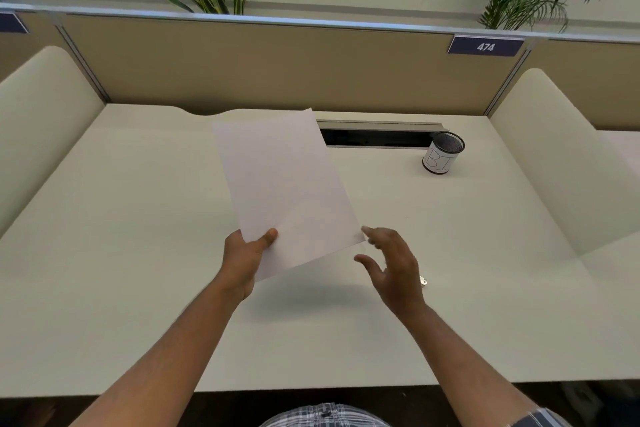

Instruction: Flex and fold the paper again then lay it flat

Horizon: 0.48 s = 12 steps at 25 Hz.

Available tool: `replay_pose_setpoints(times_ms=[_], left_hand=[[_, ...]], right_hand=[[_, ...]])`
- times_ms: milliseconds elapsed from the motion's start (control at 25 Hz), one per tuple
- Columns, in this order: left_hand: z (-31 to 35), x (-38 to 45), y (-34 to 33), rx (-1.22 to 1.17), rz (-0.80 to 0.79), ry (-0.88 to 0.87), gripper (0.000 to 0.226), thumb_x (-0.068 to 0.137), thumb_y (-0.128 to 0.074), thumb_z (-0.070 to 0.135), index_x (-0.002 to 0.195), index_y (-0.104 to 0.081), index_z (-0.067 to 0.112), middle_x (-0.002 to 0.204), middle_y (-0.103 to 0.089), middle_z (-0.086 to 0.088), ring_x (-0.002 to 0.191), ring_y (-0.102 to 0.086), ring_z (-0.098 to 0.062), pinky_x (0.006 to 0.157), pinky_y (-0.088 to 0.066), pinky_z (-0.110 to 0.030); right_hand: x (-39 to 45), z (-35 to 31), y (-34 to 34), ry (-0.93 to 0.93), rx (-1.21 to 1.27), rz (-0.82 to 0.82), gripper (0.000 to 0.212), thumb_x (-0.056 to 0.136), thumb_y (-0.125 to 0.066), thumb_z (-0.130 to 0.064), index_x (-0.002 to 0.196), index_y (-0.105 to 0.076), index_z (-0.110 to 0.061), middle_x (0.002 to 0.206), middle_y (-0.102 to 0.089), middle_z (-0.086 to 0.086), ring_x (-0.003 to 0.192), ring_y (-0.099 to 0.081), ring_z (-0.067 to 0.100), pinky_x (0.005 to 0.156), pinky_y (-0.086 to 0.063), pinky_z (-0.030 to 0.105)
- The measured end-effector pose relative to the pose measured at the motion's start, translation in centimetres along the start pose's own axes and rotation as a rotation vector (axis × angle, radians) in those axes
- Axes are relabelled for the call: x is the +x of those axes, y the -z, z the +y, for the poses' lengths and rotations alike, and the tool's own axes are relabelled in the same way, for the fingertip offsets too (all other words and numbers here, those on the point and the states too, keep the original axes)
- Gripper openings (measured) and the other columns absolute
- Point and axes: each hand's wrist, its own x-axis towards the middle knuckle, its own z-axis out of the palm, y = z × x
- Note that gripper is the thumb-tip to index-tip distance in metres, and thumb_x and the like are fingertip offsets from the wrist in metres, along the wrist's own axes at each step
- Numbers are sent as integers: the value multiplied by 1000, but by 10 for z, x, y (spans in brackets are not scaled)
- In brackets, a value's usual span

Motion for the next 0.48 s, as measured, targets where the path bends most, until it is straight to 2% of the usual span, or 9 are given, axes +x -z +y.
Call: replay_pose_setpoints(times_ms=[120,200,280,360,480], left_hand=[[3,-1,-3,13,-24,29,33,88,-76,17,118,-64,15,105,-72,1,100,-67,-25,85,-53,-39],[8,-3,-2,22,-43,52,33,87,-77,17,118,-64,14,102,-72,2,93,-67,-20,74,-52,-33],[11,-2,2,54,-57,66,36,87,-77,17,120,-65,12,107,-72,-1,93,-67,-19,71,-51,-32],[13,0,7,126,-31,37,42,87,-77,19,125,-63,10,118,-71,-5,96,-66,-21,74,-50,-33],[19,1,15,301,62,-69,62,87,-77,25,140,-47,13,134,-59,-4,113,-60,-24,90,-51,-37]], right_hand=[[11,-13,2,98,21,72,22,86,-80,-4,108,-76,-8,98,-72,4,89,-69,22,78,-56,33],[14,-13,2,106,40,95,13,86,-79,0,98,-78,-6,91,-72,4,83,-69,21,73,-56,32],[17,-16,5,118,45,89,9,87,-78,1,92,-78,-6,88,-71,4,79,-68,21,69,-55,32],[21,-23,8,103,7,79,6,88,-77,-4,89,-77,-10,89,-68,2,81,-64,20,66,-52,30],[31,-38,9,14,-2,29,6,89,-75,-10,89,-73,-15,100,-63,-1,91,-59,18,72,-48,27]])
